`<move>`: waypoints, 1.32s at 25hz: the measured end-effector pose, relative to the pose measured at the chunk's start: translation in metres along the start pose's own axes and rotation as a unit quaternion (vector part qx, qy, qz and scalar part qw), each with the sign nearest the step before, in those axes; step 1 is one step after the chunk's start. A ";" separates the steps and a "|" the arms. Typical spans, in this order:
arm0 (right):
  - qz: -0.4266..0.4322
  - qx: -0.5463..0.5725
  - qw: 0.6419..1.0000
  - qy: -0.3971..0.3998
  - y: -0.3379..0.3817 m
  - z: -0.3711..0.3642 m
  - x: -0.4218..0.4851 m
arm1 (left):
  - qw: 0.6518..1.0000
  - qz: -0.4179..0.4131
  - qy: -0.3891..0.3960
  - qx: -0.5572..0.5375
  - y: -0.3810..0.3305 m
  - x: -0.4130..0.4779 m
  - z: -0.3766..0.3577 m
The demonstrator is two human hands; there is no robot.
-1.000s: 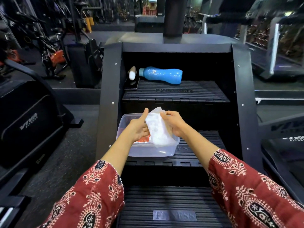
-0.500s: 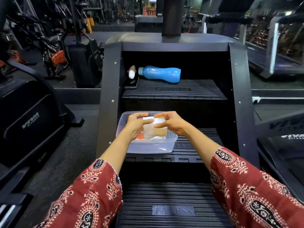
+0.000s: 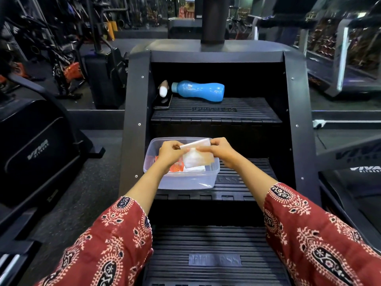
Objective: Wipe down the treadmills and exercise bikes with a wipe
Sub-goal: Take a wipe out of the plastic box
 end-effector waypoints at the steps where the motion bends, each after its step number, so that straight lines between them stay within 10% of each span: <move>1: -0.006 0.065 0.998 0.010 0.000 0.000 -0.003 | 0.999 0.011 0.000 -0.031 0.000 0.000 -0.001; 12: -0.065 0.199 0.977 0.049 -0.007 -0.003 -0.008 | 0.948 0.127 0.023 -0.292 -0.001 -0.014 -0.017; 18: -0.025 0.099 0.994 0.029 -0.006 0.005 -0.003 | 0.998 0.018 0.019 -0.048 -0.007 -0.004 -0.016; 24: 0.058 -0.160 0.975 0.146 0.002 -0.012 -0.002 | 0.969 -0.142 0.094 0.176 -0.029 -0.007 -0.033; 33: 0.091 -0.383 0.917 -0.069 0.010 0.013 -0.012 | 0.911 -0.083 0.032 0.402 -0.014 -0.007 -0.028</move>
Point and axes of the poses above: each hand's wrist, its own x-axis towards the middle knuckle, its own z-axis out of the back of the hand, y = z × x, the point moved 6 cm from there along x, towards the middle knuckle, and after that the axes turned 1 degree about y, right-handed, at the moved point
